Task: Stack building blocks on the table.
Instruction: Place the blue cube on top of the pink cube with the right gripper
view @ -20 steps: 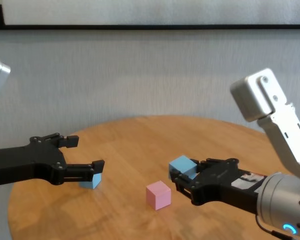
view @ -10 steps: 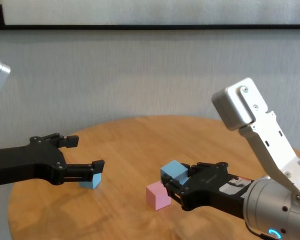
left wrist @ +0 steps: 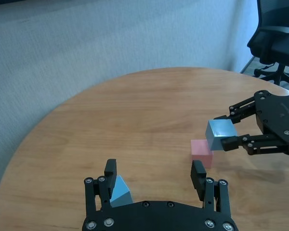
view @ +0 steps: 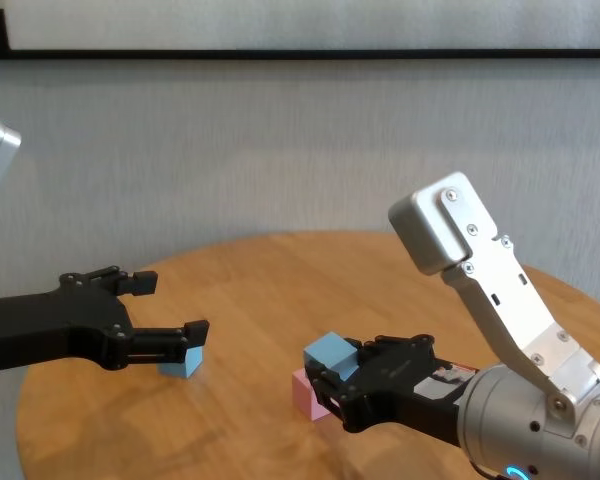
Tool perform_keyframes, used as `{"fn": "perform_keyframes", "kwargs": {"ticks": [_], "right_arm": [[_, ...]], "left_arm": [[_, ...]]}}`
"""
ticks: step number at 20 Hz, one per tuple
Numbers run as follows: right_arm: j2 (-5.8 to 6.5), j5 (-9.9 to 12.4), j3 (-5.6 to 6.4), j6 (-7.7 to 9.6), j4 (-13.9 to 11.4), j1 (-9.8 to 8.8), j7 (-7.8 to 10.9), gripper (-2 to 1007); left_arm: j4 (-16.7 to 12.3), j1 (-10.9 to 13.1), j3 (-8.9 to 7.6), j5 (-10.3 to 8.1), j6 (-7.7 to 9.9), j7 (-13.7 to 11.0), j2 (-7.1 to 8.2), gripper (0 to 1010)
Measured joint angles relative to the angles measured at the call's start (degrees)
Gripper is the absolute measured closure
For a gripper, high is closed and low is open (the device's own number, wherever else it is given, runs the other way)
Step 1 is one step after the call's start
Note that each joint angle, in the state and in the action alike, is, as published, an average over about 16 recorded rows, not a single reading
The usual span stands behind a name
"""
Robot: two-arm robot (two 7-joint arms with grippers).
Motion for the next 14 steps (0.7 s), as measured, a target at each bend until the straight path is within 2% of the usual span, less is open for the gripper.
{"fn": "perform_keyframes", "kwargs": {"ticks": [14], "right_arm": [[-2.6,-1.3,0.27,-0.11,3.5,1.9,-0.9,646]], "left_arm": [[0.0,0.0,0.0,0.0,0.0,0.0,0.0,10]]}}
